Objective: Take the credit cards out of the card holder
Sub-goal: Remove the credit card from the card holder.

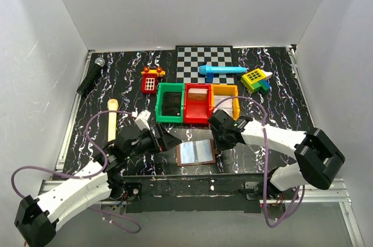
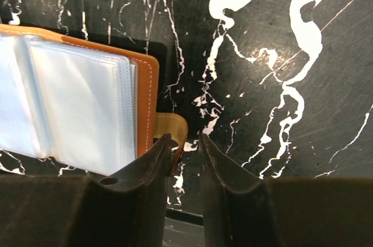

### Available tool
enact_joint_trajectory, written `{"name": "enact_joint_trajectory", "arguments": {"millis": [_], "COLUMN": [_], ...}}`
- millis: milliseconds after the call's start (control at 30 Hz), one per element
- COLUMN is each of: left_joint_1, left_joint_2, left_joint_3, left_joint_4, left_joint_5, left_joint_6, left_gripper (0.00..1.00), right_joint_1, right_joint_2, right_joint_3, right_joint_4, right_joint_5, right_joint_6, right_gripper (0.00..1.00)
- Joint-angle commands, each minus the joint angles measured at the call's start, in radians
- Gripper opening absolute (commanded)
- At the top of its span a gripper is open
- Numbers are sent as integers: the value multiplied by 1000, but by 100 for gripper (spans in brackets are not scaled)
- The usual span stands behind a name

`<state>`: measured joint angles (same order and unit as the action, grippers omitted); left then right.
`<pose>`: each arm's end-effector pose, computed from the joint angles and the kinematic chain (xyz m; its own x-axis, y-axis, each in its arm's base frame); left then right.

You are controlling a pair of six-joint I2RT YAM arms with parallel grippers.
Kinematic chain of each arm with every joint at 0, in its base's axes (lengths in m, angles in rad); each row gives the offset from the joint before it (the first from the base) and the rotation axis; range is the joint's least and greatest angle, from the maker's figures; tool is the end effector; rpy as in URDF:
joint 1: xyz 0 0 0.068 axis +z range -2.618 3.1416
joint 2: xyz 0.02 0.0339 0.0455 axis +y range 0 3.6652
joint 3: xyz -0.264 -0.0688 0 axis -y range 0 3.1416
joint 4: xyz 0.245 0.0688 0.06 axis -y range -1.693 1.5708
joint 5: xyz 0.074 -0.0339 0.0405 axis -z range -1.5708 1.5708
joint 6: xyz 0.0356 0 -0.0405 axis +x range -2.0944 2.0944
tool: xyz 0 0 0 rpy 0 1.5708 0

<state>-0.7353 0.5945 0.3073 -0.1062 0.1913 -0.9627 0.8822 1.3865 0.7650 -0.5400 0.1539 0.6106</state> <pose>0.1096 -0.1082 0.2077 -0.8098 -0.3540 -0.4678 0.2173 0.5597 -0.7997 0.1626 0.1889 0.1790 -0.8929 -0.1933 -0.4067 -0.2591 0.9592 0.1130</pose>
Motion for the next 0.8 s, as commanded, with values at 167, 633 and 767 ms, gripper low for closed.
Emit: {"name": "enact_joint_trajectory", "arguments": {"millis": [167,633,767], "left_joint_1": [-50,-131,-133], "left_joint_2": [157,243,290], "left_joint_3": [121,182,161], "left_joint_4": [-113,-191,-29], "left_joint_5": [-54,-287,-140], "left_joint_6": [48,-53,7], "left_gripper": [98,98,85], "right_joint_1": [-11,46,50], "right_joint_2": [-64,-392,-388], "right_joint_3": [28,-43,-59], "right_joint_4": [0,75,80], "right_joint_5": [-10,-234,-237], "right_joint_6": [-9,-38,-31], "right_gripper": [1,1,1]}}
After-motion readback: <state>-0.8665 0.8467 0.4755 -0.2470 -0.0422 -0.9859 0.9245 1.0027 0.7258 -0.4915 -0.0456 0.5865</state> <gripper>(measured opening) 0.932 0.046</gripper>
